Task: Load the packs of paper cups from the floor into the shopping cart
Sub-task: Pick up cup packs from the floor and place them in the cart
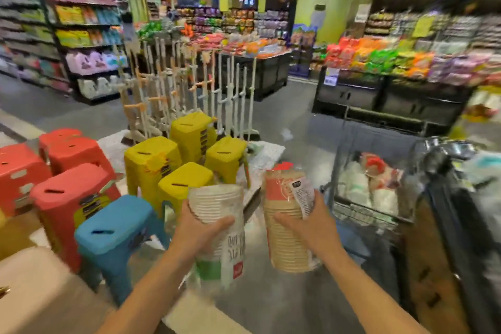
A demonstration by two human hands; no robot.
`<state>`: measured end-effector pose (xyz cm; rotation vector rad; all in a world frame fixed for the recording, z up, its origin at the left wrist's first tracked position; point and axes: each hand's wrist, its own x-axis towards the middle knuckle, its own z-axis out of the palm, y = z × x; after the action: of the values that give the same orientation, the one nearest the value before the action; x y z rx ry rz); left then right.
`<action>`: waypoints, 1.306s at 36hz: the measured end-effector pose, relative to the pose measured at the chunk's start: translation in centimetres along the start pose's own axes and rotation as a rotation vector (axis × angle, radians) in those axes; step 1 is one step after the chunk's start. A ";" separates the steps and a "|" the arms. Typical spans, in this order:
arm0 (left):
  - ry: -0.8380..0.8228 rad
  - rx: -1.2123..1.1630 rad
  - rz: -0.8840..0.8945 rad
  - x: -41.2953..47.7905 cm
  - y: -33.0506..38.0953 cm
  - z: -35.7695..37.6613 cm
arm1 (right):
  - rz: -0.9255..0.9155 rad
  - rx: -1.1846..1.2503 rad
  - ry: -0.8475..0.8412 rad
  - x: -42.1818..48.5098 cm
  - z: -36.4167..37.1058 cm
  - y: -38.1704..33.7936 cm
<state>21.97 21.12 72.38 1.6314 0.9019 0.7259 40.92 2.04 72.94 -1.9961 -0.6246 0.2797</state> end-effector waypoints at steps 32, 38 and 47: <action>-0.631 0.037 -0.005 29.2 11.6 59.0 | 0.371 -0.008 0.525 36.3 -32.1 26.1; -0.726 0.073 -0.045 37.4 12.4 65.4 | 0.436 -0.035 0.550 44.0 -33.4 27.6; -0.760 0.142 -0.138 43.2 11.0 77.1 | 0.573 -0.017 0.492 53.4 -35.0 34.3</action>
<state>110.69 17.20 65.79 1.7501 0.5023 -0.0797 112.03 -8.68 63.56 -2.1182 0.2639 0.1106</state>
